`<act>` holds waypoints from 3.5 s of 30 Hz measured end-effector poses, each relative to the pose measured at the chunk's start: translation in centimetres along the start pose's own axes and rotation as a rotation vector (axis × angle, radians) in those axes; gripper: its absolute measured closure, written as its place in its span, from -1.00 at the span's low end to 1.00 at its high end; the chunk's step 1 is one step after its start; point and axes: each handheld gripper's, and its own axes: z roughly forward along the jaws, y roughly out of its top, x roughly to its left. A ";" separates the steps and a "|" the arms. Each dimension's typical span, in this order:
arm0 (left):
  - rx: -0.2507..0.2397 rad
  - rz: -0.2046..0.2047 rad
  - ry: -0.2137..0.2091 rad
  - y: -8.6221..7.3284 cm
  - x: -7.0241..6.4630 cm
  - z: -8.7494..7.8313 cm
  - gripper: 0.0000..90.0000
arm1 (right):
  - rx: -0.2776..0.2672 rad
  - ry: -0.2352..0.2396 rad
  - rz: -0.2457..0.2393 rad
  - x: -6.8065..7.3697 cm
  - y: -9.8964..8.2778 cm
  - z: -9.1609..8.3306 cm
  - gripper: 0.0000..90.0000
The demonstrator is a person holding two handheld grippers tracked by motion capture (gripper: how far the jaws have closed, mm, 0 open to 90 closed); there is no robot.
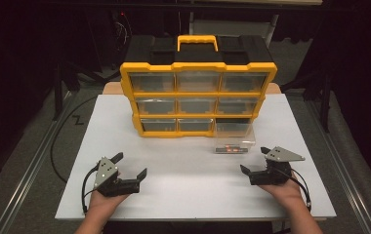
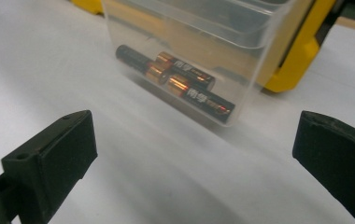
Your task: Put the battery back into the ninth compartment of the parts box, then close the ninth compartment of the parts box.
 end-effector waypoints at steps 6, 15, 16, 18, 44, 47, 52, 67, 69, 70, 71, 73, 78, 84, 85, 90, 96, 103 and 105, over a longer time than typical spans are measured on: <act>0.008 -0.018 0.020 0.0 0.2 0.3 -0.99 | 0.001 -0.021 0.003 0.4 -0.9 0.0 -0.97; -0.009 -0.005 0.017 0.0 -0.2 0.4 -0.99 | -0.023 -0.035 0.004 0.4 -0.9 -0.5 -0.97; -0.007 0.001 0.016 -0.1 -0.2 0.4 -0.99 | -0.025 -0.037 0.003 0.4 -0.8 -0.5 -0.96; 0.001 0.007 0.019 -0.2 -0.3 0.5 -0.99 | -0.029 -0.043 -0.007 0.5 -0.7 -0.4 -0.94; -0.004 0.022 0.008 0.4 -0.6 0.1 -0.98 | -0.047 -0.051 0.000 0.8 -0.9 -1.3 0.87; -0.008 0.016 0.005 0.5 -0.5 0.0 -0.98 | -0.041 -0.053 -0.009 1.0 -0.8 -1.3 1.00; -0.003 0.017 0.003 0.4 -0.5 0.1 -0.98 | -0.037 -0.048 -0.023 1.3 -0.6 -1.1 1.00; -0.009 0.020 -0.014 0.6 -0.6 0.0 -0.97 | -0.064 -0.032 -0.030 1.6 0.1 -0.4 1.00; -0.009 0.021 -0.015 0.6 -0.6 0.0 -0.97 | -0.064 -0.035 -0.028 1.6 0.2 -0.2 1.00; -0.008 0.021 -0.015 0.6 -0.6 0.0 -0.97 | -0.064 -0.034 -0.027 1.6 0.3 -0.1 1.00; -0.009 0.020 -0.016 0.6 -0.6 0.0 -0.97 | -0.066 -0.035 -0.026 1.6 0.4 -0.1 1.00; -0.009 0.021 -0.016 0.6 -0.6 0.1 -0.97 | -0.070 -0.041 -0.027 1.7 0.6 0.1 1.00; -0.008 0.028 -0.018 0.6 -0.7 0.1 -0.97 | -0.079 -0.039 -0.021 1.9 1.2 0.5 1.00; -0.005 0.035 -0.018 0.6 -0.7 0.1 -0.97 | -0.075 -0.040 -0.049 2.6 1.9 1.4 1.00; -0.004 0.035 -0.019 0.6 -0.7 0.2 -0.97 | -0.077 -0.039 -0.052 2.7 2.0 1.5 1.00; 0.000 0.044 -0.021 0.5 -0.9 0.1 -0.97 | -0.077 -0.035 -0.055 2.9 2.3 1.9 1.00; -0.004 0.048 -0.020 0.5 -0.8 0.0 -0.97 | -0.093 -0.045 -0.050 3.0 2.6 2.0 1.00; -0.008 0.046 -0.024 0.5 -0.9 0.0 -0.98 | -0.100 -0.053 -0.047 2.9 2.7 2.1 1.00; -0.008 0.049 -0.026 0.5 -0.9 0.0 -0.97 | -0.100 -0.055 -0.051 2.9 2.7 2.1 1.00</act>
